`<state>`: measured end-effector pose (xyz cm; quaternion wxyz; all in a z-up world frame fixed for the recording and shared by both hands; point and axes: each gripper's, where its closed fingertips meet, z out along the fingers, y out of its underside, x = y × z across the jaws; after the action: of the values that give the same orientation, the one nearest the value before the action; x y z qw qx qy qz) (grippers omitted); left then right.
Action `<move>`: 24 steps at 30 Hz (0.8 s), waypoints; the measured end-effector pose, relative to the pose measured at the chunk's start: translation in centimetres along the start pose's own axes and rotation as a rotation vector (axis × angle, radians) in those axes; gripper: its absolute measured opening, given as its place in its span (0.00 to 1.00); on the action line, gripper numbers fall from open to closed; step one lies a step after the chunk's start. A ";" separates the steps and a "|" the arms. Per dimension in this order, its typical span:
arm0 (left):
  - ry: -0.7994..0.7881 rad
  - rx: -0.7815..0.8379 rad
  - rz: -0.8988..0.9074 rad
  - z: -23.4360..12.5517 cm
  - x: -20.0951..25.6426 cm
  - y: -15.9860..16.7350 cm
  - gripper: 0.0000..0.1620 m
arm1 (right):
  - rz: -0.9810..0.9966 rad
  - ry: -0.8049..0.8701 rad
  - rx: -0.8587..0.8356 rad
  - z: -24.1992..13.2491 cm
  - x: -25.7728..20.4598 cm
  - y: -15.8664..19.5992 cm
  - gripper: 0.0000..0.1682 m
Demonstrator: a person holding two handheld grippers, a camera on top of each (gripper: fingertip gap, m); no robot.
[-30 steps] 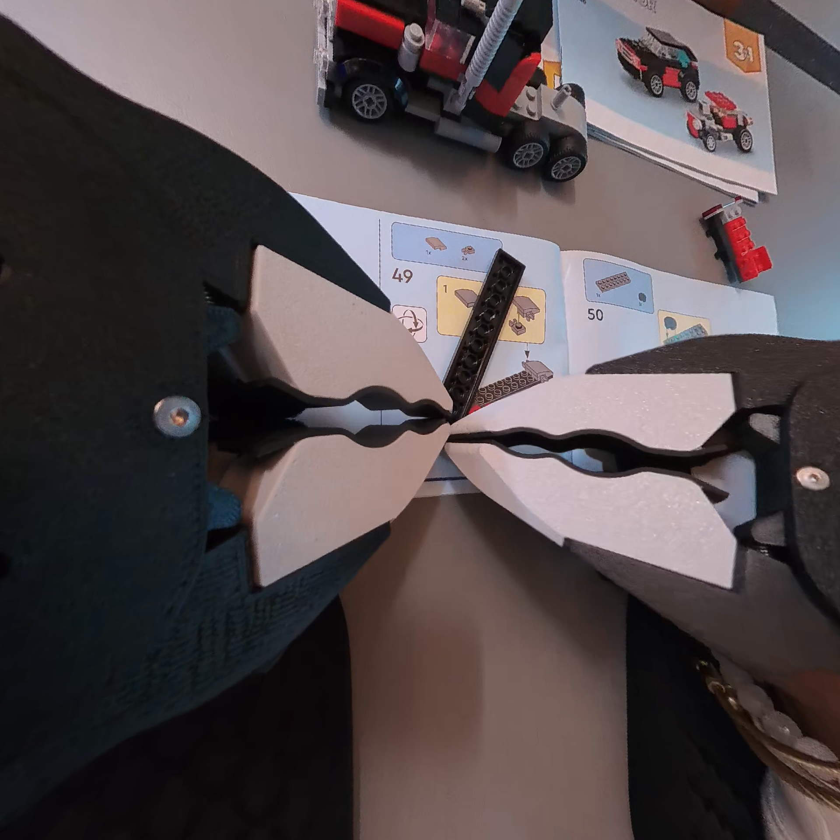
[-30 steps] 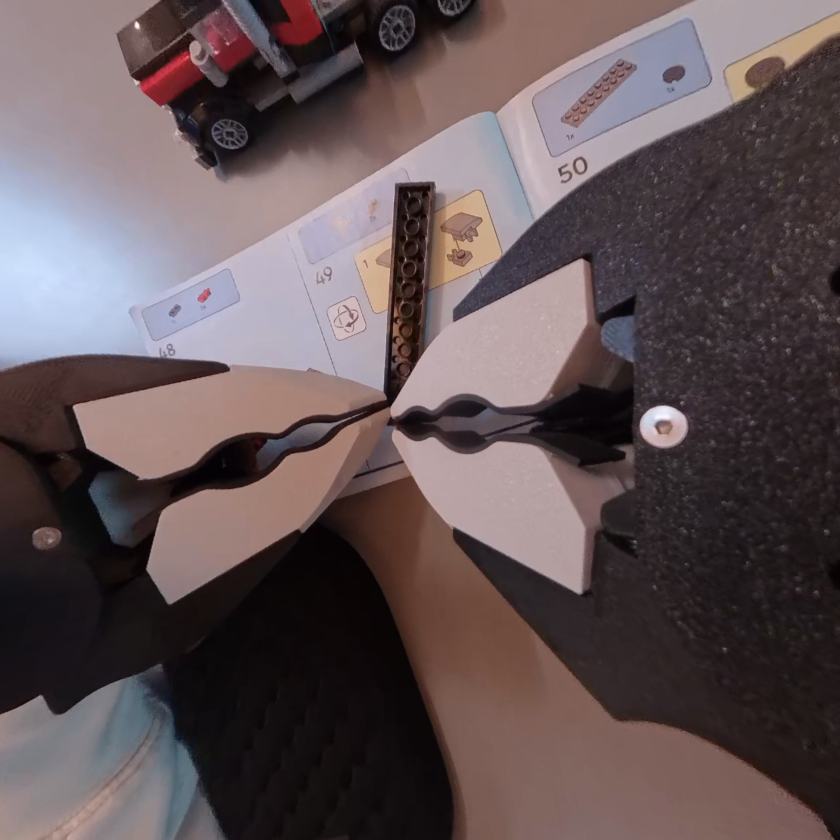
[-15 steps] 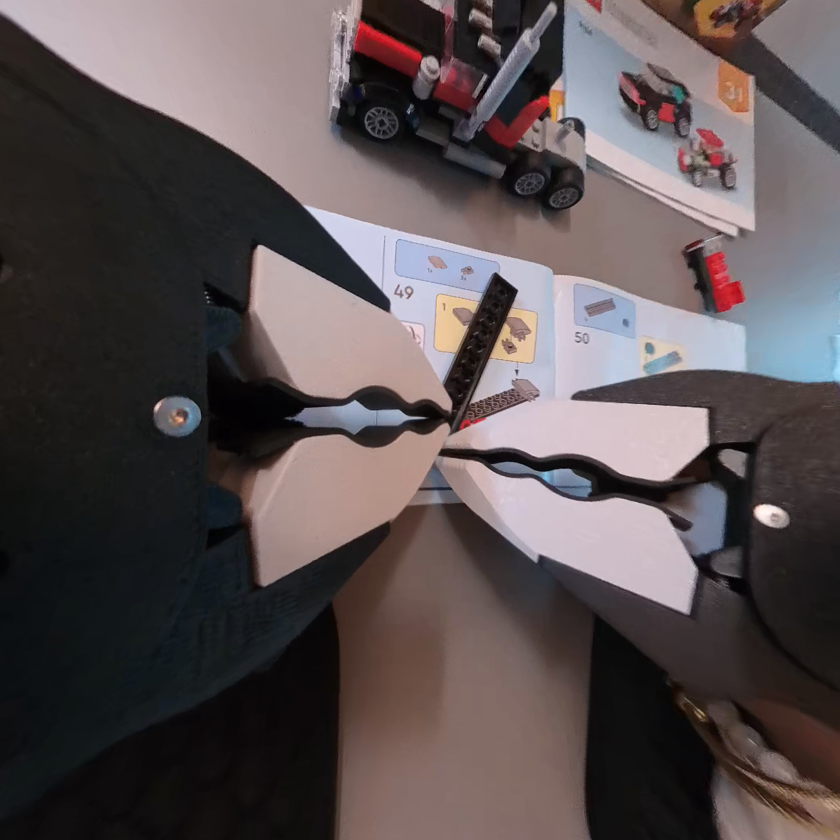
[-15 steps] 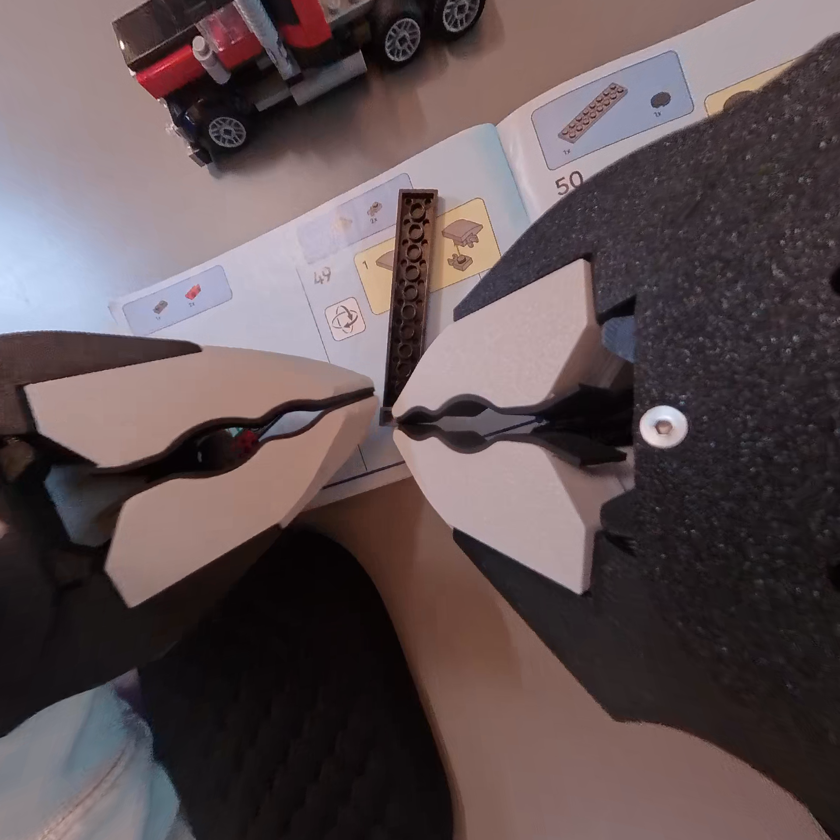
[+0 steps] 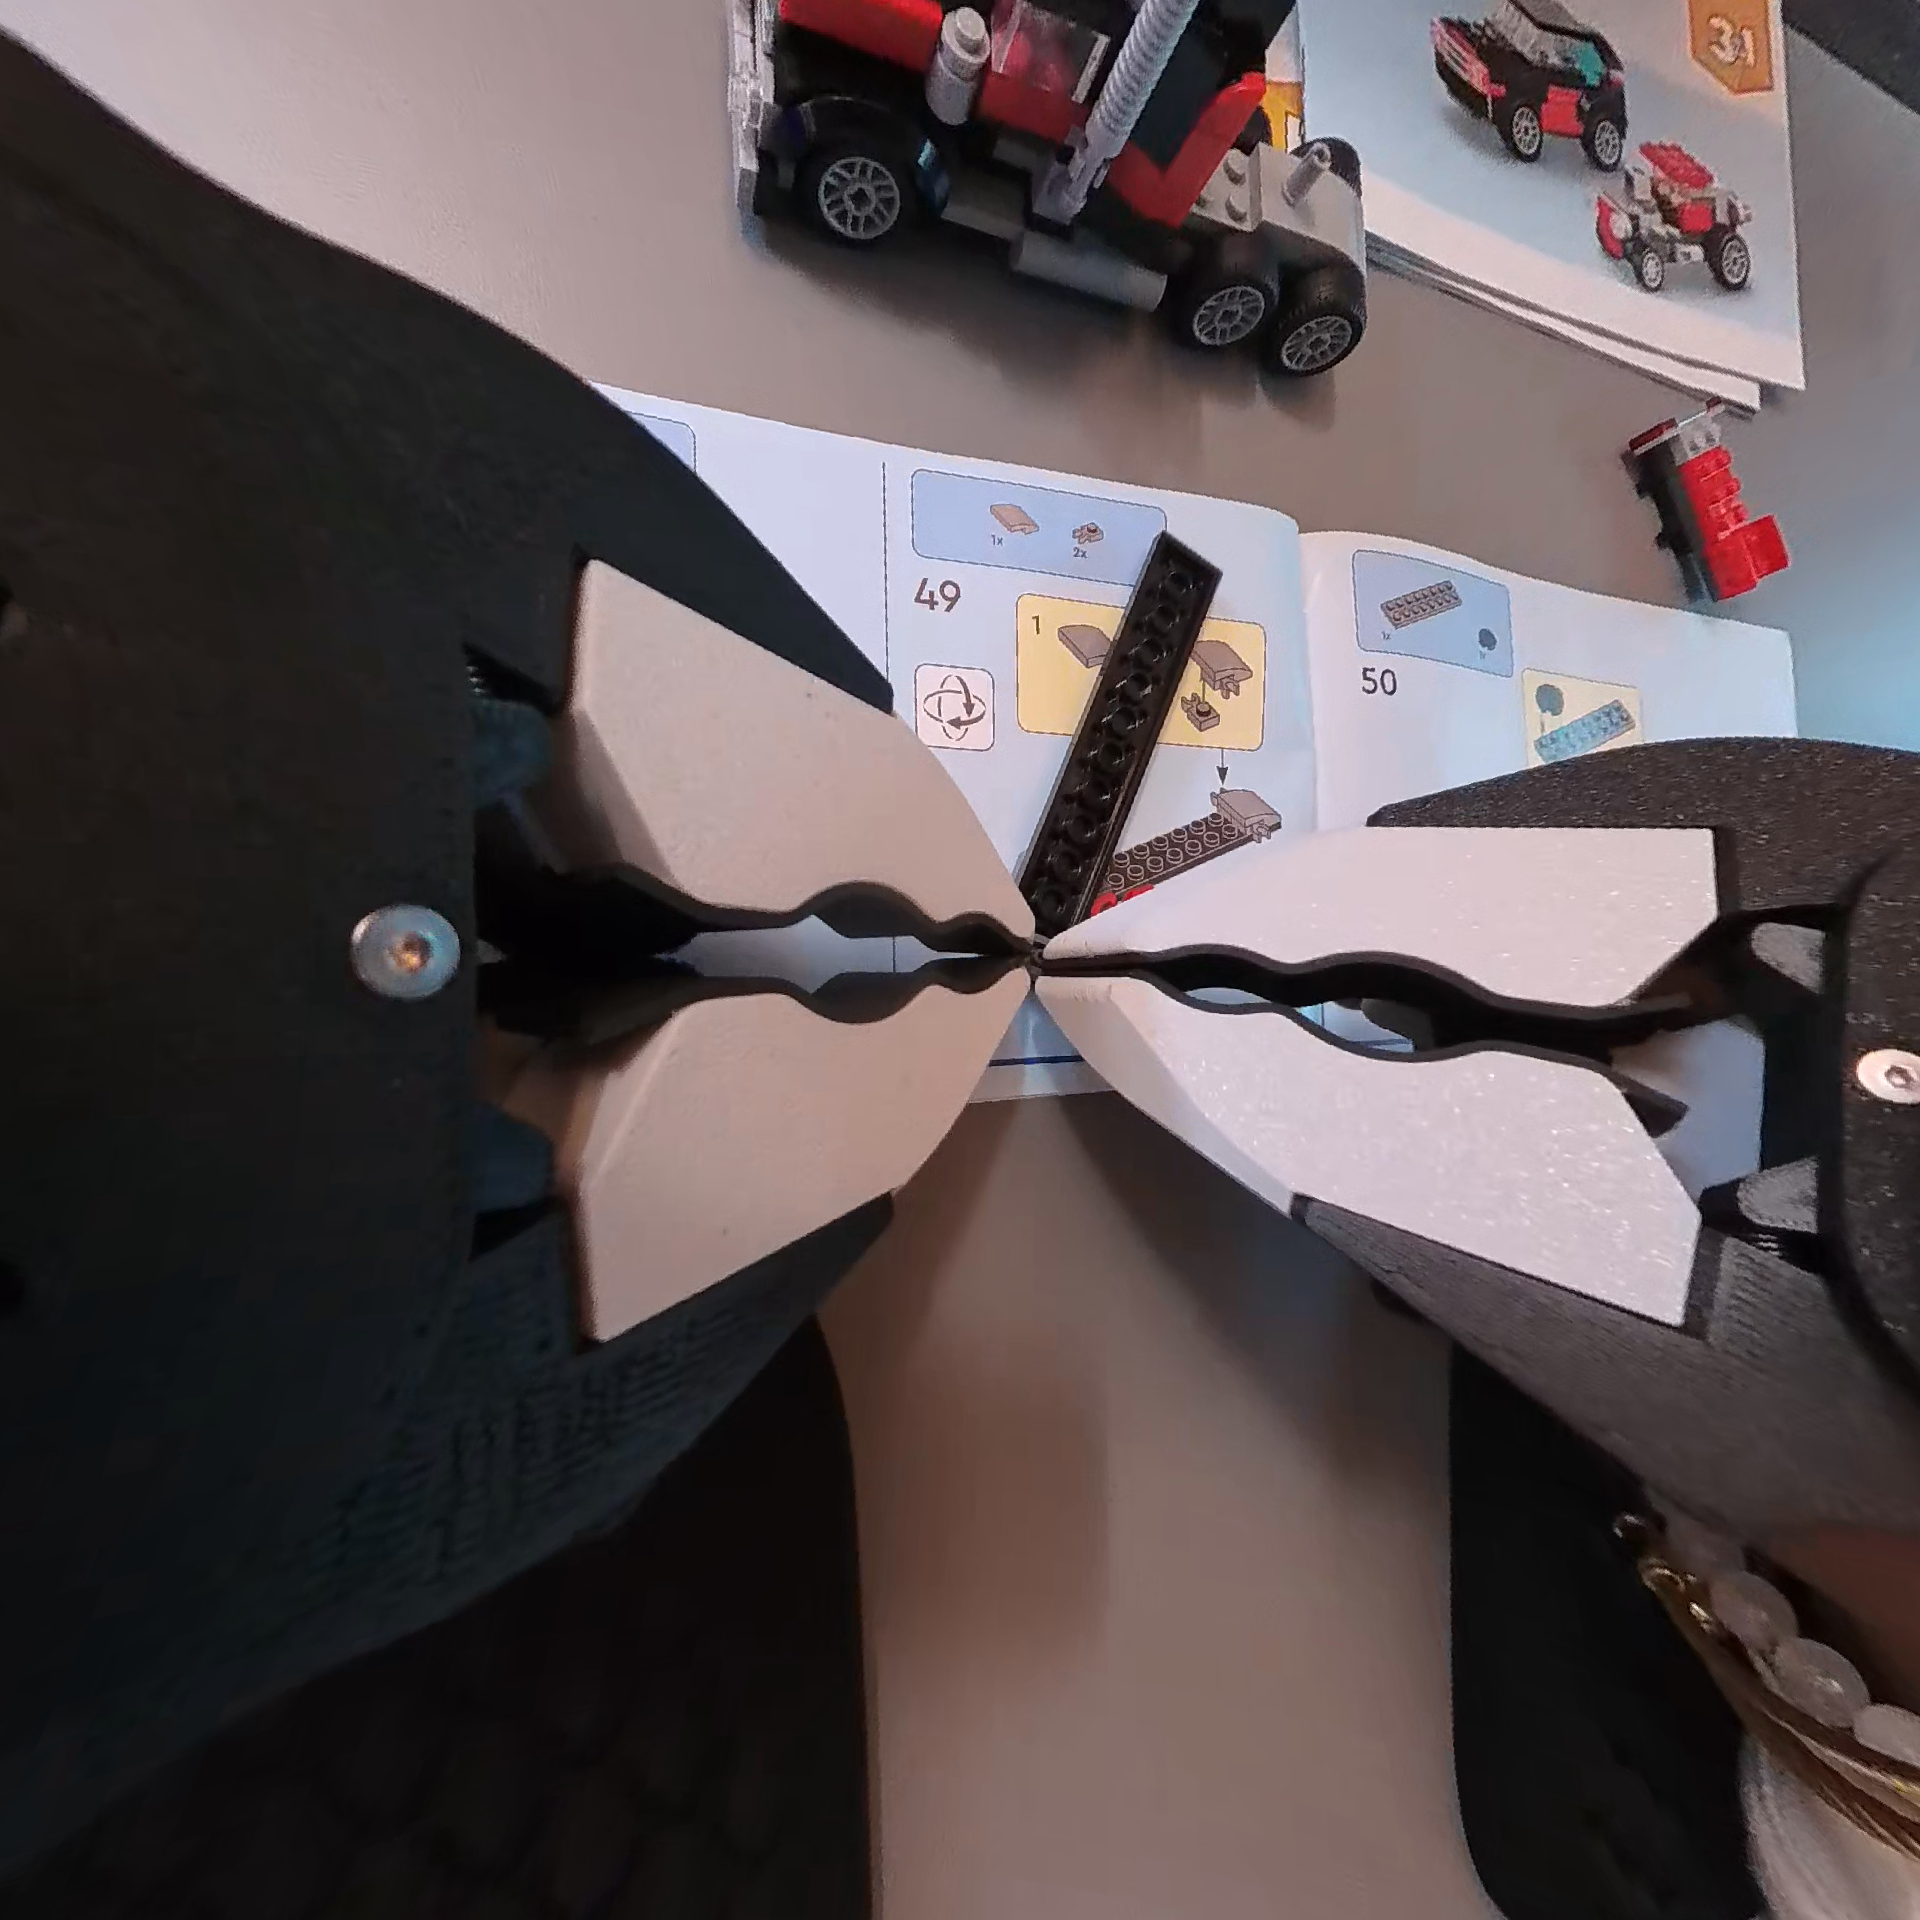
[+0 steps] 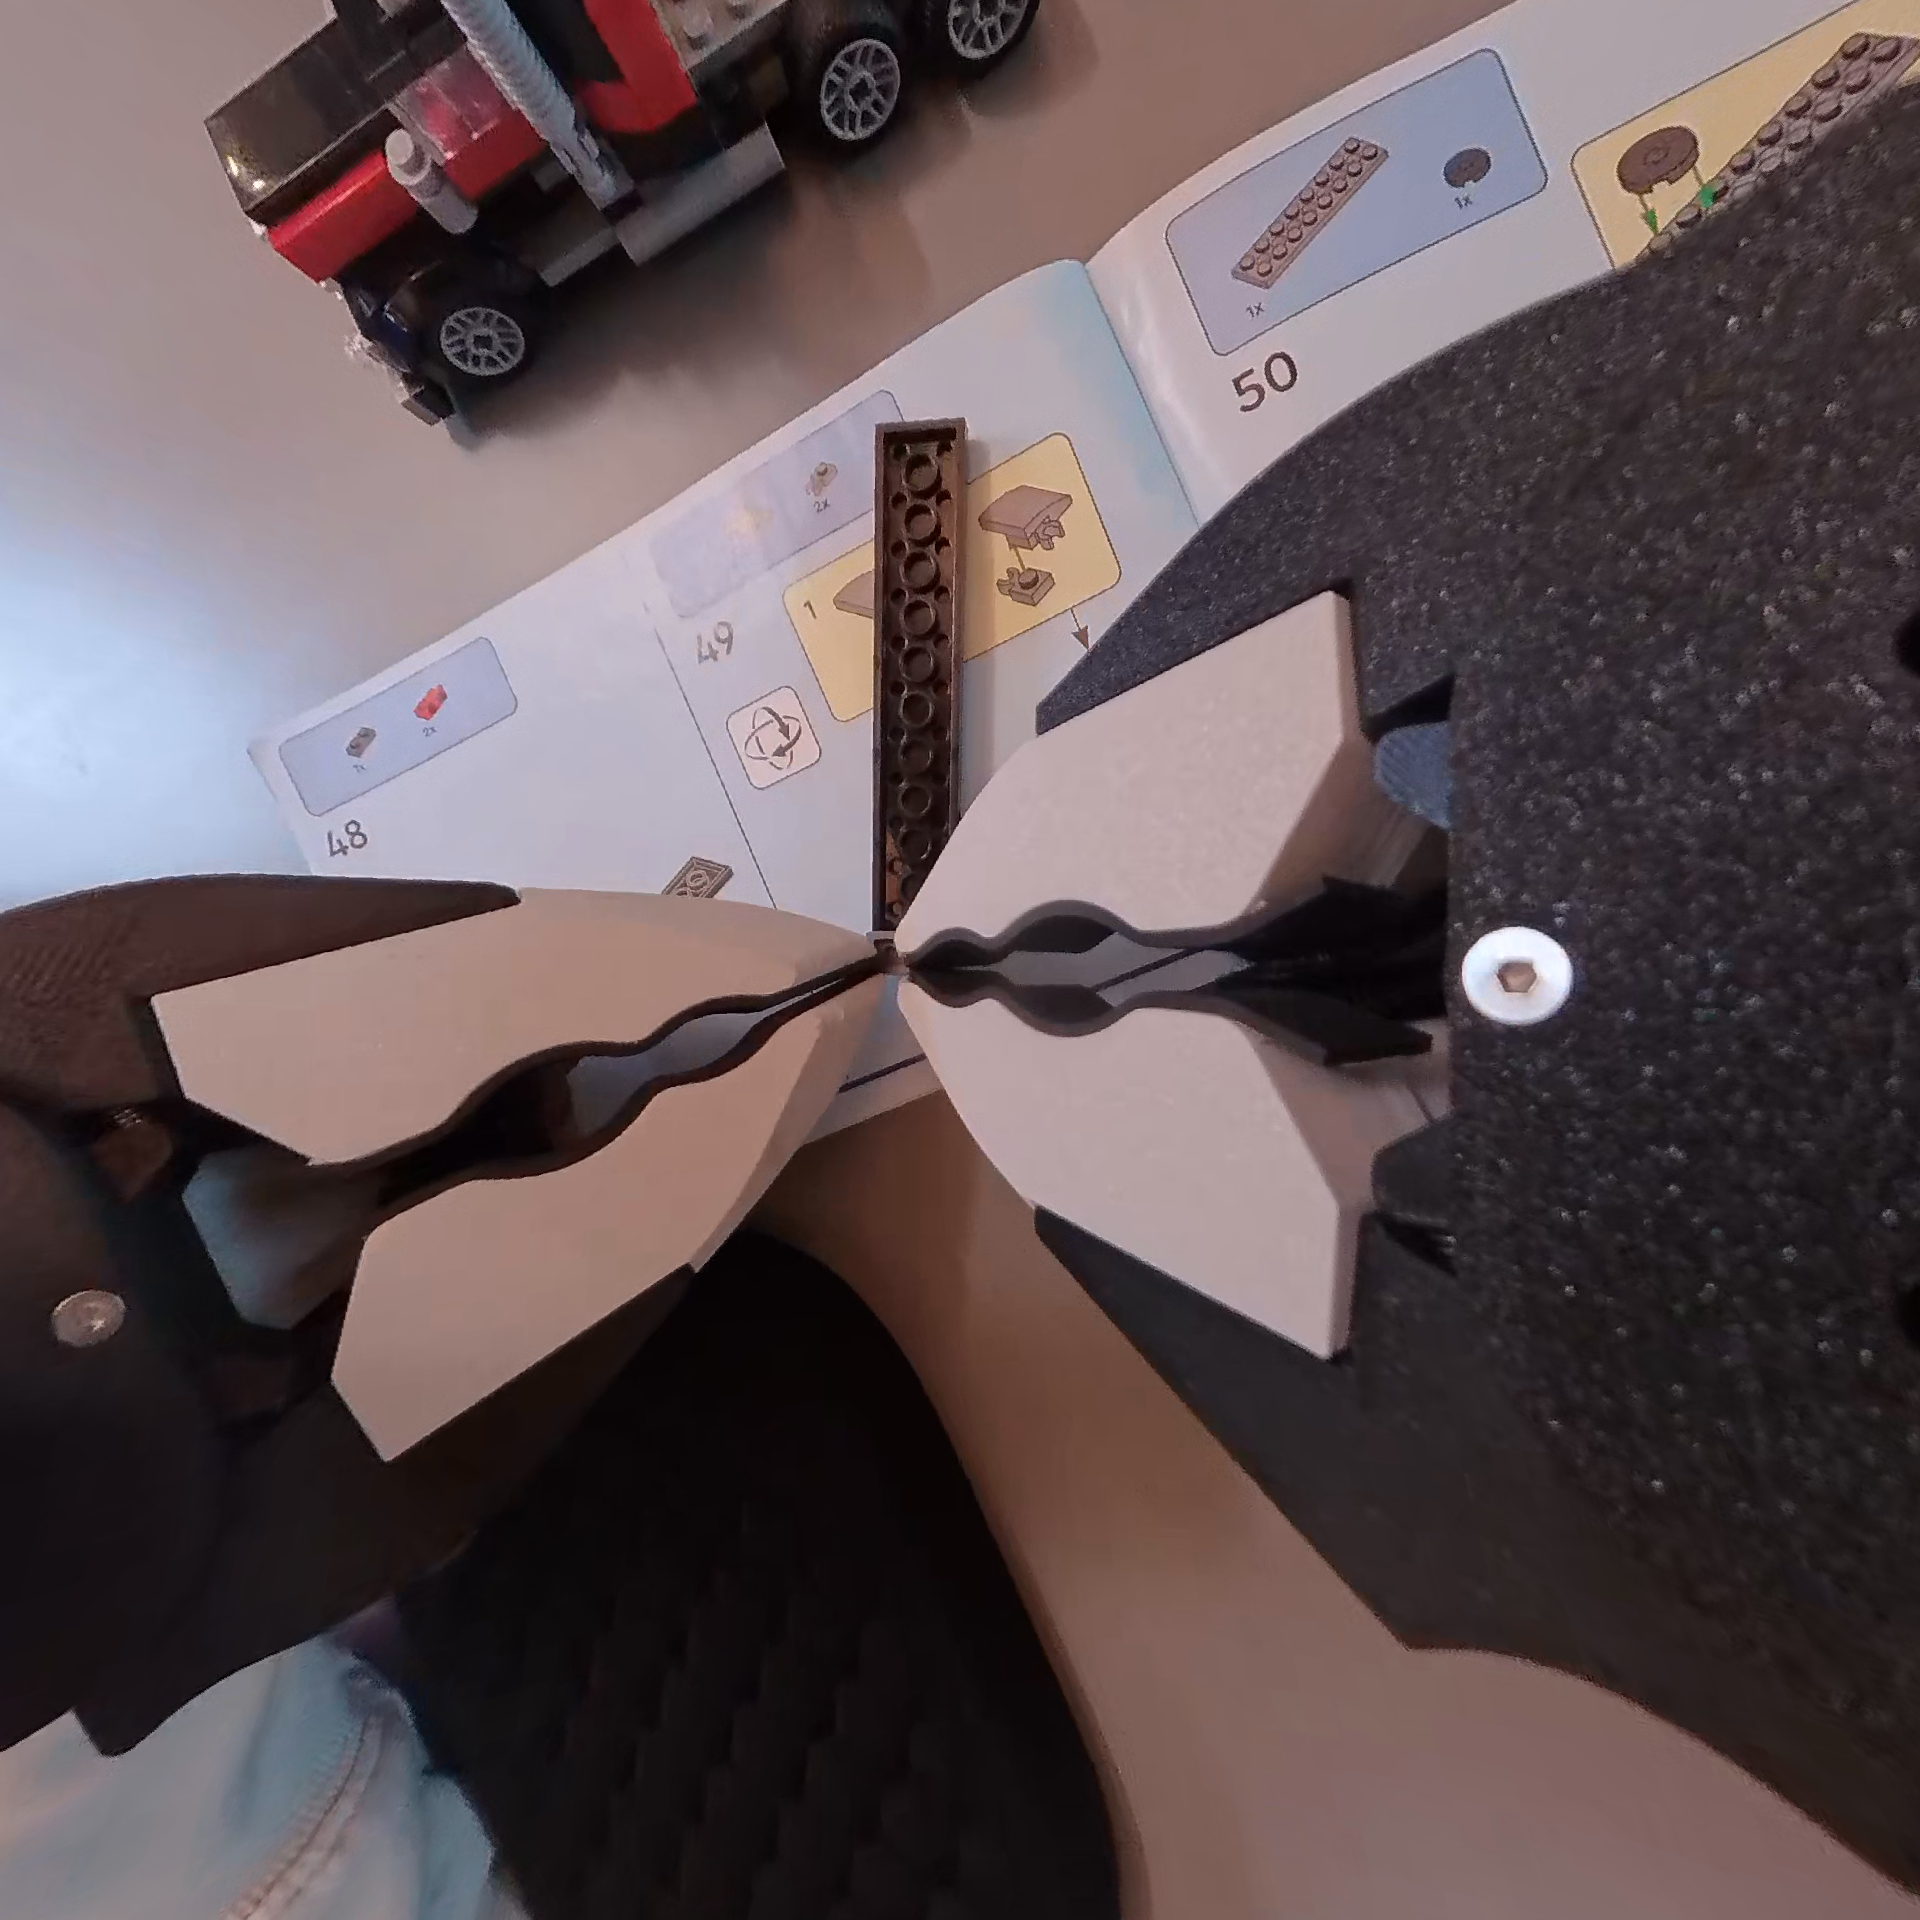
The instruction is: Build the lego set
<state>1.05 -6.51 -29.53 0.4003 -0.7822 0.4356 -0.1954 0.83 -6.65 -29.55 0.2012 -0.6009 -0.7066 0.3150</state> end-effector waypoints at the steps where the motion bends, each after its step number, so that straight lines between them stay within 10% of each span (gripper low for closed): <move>1: -0.003 -0.002 -0.003 0.0 0.0 0.0 0.01 | -0.004 0.006 -0.008 0.0 0.0 0.0 0.00; 24: -0.021 0.063 -0.170 -1.8 -1.3 -1.1 0.00 | -0.034 -0.050 0.051 -1.0 0.6 -0.7 0.00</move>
<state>-0.26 -5.87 -27.49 0.4110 -0.8055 0.3570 -0.2341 0.91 -5.87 -28.40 0.2043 -0.5755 -0.7130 0.3445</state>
